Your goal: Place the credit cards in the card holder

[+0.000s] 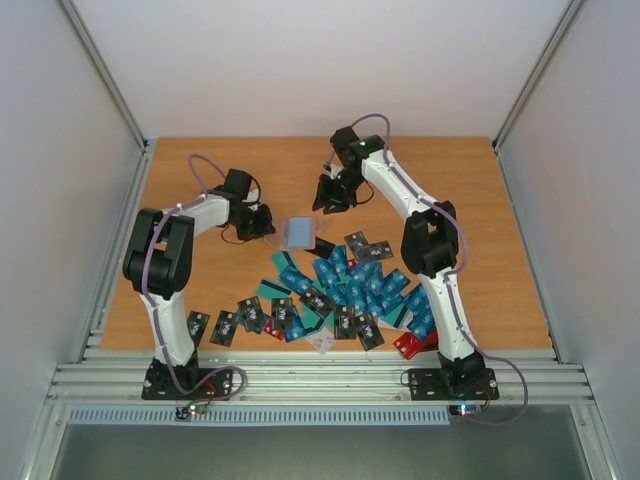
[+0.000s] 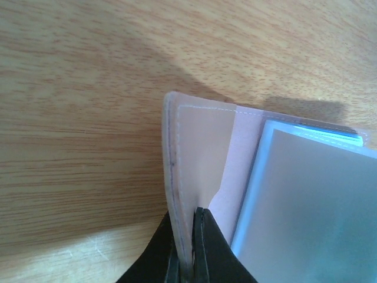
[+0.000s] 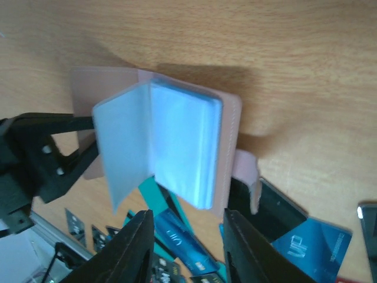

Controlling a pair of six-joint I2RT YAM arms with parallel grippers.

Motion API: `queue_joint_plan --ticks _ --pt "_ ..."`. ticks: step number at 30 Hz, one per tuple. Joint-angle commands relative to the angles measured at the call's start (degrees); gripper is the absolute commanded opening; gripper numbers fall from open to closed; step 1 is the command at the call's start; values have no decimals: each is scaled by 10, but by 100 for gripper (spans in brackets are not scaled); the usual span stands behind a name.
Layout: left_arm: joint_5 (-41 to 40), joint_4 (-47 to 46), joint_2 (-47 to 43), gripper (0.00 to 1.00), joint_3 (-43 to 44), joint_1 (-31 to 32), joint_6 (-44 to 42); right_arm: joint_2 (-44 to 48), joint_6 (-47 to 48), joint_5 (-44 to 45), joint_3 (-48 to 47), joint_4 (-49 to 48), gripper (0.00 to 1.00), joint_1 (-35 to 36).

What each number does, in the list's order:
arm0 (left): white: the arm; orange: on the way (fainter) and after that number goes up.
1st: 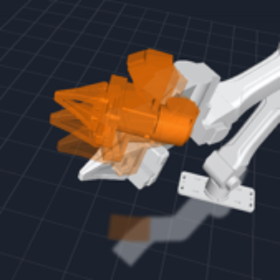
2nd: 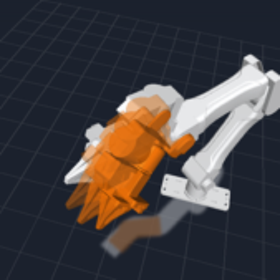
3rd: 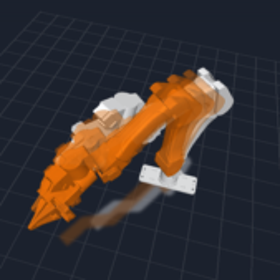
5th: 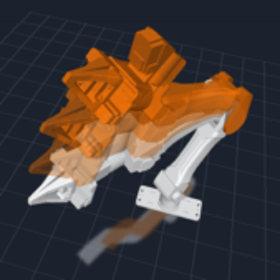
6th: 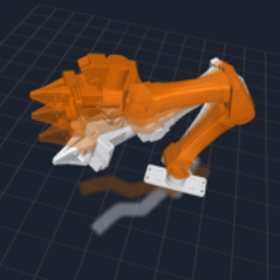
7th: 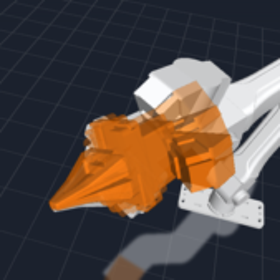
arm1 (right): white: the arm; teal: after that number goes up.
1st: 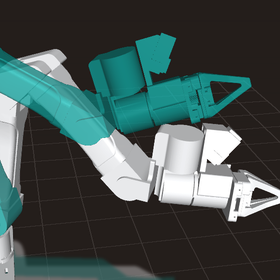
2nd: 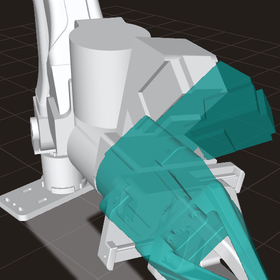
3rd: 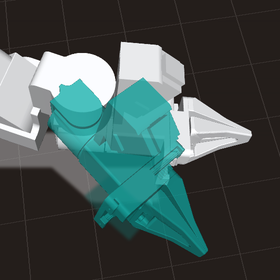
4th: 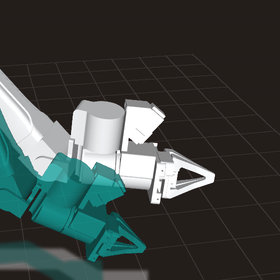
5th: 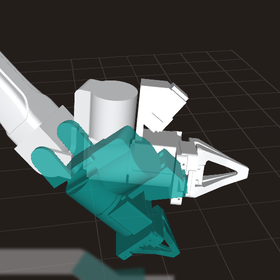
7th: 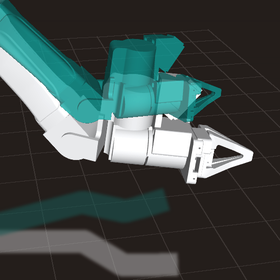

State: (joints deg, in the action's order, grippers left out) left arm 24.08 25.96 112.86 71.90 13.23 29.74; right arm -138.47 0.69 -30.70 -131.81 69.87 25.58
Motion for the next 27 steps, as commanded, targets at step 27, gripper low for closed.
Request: queue_joint_plan --ticks 27 --pt "58 -28 -3 0 -16 2 21 -71 -52 -105 -9 -89 6 59"
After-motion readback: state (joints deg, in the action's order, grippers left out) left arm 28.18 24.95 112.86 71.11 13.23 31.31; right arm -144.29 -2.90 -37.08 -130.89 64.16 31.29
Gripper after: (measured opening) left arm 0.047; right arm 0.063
